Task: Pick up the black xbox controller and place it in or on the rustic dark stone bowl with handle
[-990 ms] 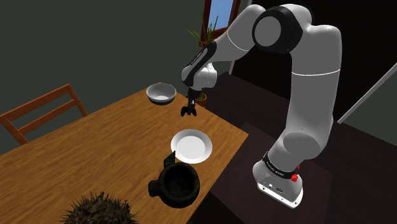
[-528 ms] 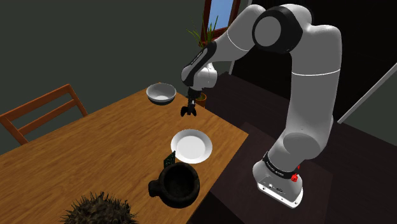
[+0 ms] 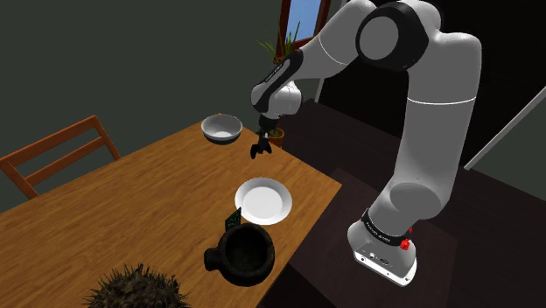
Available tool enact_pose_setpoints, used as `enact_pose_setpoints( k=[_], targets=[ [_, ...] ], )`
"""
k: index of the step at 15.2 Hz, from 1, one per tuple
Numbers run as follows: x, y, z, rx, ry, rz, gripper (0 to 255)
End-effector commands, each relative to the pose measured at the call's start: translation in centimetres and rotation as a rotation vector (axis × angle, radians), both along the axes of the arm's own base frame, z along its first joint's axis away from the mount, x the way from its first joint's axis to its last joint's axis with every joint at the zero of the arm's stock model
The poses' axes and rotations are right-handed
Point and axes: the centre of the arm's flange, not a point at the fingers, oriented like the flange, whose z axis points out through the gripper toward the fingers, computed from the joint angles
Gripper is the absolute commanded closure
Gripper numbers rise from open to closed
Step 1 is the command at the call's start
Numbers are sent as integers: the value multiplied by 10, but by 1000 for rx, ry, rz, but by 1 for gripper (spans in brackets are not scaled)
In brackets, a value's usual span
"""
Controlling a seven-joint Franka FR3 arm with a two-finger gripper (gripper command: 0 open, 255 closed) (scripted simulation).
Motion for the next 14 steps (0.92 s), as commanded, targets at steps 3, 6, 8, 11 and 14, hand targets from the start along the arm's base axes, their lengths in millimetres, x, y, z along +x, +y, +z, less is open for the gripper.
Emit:
enact_pose_setpoints(
  k=[3, 6, 8, 11, 14],
  targets=[
    [0, 1, 21, 0, 0, 0, 255],
    [0, 1, 37, 0, 0, 0, 255],
    [0, 1, 47, 0, 0, 0, 255],
    [0, 1, 63, 0, 0, 0, 255],
    [0, 1, 79, 0, 0, 0, 255]
  ],
)
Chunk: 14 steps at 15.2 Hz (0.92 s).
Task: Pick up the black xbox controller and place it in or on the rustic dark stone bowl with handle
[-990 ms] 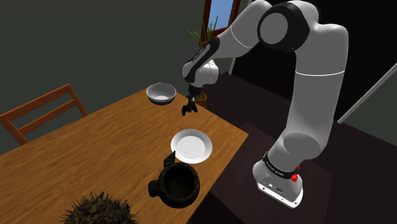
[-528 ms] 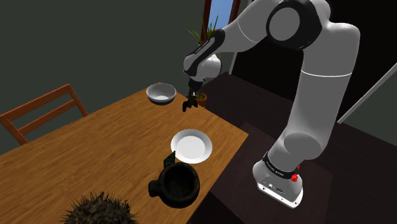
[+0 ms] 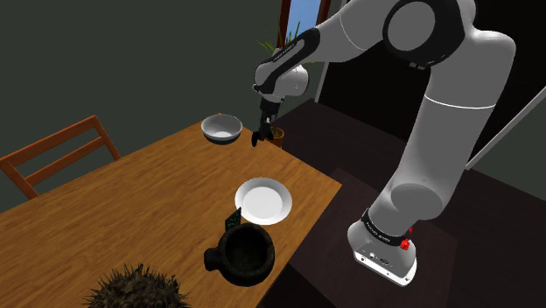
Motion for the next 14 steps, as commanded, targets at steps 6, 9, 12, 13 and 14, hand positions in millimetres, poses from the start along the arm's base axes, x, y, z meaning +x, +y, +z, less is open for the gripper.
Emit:
enact_pose_setpoints(
  k=[6, 9, 12, 13, 14],
  targets=[
    [0, 0, 37, 0, 0, 0, 255],
    [0, 0, 53, 0, 0, 0, 255],
    [0, 0, 69, 0, 0, 0, 255],
    [0, 0, 70, 0, 0, 0, 255],
    [-8, 10, 71, 0, 0, 0, 255]
  ],
)
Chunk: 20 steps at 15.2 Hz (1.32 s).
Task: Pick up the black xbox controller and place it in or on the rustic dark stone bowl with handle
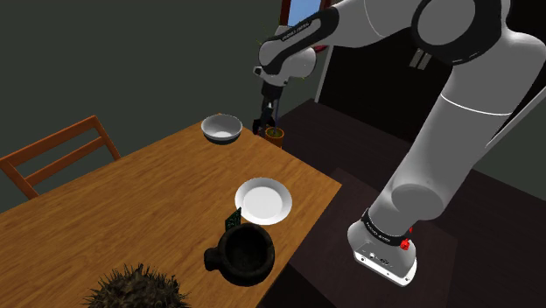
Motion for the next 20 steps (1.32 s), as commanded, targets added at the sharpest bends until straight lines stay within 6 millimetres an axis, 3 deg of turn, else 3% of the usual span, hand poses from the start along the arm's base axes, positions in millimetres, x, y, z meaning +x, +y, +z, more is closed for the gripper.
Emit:
enact_pose_setpoints(
  k=[1, 20],
  targets=[
    [-12, 15, 3, 0, 0, 0, 255],
    [-165, 214, 7, 0, 0, 0, 255]
  ],
)
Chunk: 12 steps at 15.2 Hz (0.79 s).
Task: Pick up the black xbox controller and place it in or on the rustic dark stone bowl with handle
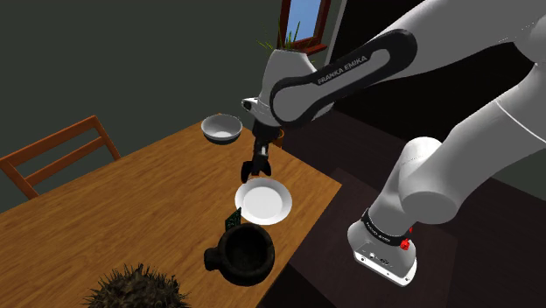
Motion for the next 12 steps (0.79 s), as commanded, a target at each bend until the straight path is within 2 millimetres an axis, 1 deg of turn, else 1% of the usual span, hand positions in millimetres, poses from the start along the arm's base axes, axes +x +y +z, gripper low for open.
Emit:
enact_pose_setpoints(
  k=[1, 12],
  targets=[
    [-15, 19, 1, 0, 0, -2, 255],
    [-104, 134, 3, 0, 0, -2, 255]
  ],
)
